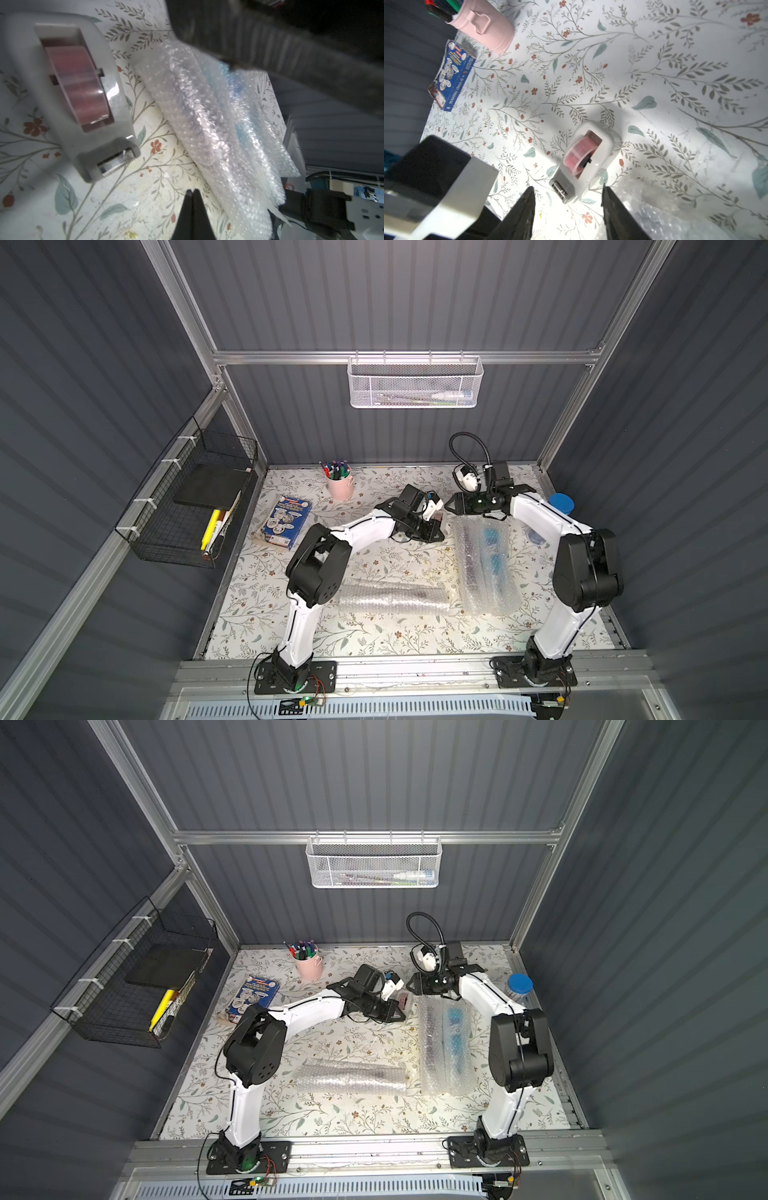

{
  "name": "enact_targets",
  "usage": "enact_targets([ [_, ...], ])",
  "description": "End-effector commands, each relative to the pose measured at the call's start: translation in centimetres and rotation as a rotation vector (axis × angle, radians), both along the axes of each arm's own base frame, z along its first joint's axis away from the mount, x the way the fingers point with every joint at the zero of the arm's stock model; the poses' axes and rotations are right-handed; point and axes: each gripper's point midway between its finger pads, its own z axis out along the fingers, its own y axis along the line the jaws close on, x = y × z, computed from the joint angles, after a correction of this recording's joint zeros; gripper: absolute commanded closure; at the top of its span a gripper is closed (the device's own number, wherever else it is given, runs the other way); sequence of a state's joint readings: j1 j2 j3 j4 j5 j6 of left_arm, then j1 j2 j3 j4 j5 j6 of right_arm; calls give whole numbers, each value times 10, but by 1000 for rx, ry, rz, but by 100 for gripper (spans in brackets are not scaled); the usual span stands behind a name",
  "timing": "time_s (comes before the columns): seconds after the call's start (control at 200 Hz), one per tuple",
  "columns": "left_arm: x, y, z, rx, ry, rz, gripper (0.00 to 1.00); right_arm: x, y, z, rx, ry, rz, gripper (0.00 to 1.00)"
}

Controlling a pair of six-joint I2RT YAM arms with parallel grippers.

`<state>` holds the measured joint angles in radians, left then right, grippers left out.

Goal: Wrap wine bottles in bubble wrap
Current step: Tear off the tape using the Tape Cutter, then adjust the bubble wrap on the bubble wrap.

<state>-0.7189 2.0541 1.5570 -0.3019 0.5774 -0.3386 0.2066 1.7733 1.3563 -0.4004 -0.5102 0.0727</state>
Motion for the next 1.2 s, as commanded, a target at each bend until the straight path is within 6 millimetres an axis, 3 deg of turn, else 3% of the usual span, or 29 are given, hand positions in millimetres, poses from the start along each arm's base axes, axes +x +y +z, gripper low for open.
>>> enact_targets([
  [0.0,-26,17,-16,67,67,-54,100,-23,9,-9,-13,4,92,46],
  [0.17,-39,35,3,77,73,-56,100,-54,16,-1,-24,-97,197,40],
  [0.31,-46,73,10,149,65,-50,100,-84,26,2,-28,-191,309,32],
  [0.56,-55,135,44,211,23,15,100,-142,72,-10,-24,-223,539,16],
  [0.58,-62,145,33,237,53,21,100,-147,76,-10,-13,-219,561,15],
  [0.615,-65,155,35,249,59,38,100,-156,85,-11,11,-215,608,14],
  [0.78,-77,187,45,283,59,91,100,-193,117,-31,67,-34,769,8],
  [0.815,-78,193,49,281,58,104,100,-201,121,-37,66,21,795,1],
  [0.901,-79,207,53,278,58,141,100,-214,132,-48,88,116,847,1],
  [1.196,-81,230,60,273,57,204,100,-222,152,-78,95,317,888,1],
])
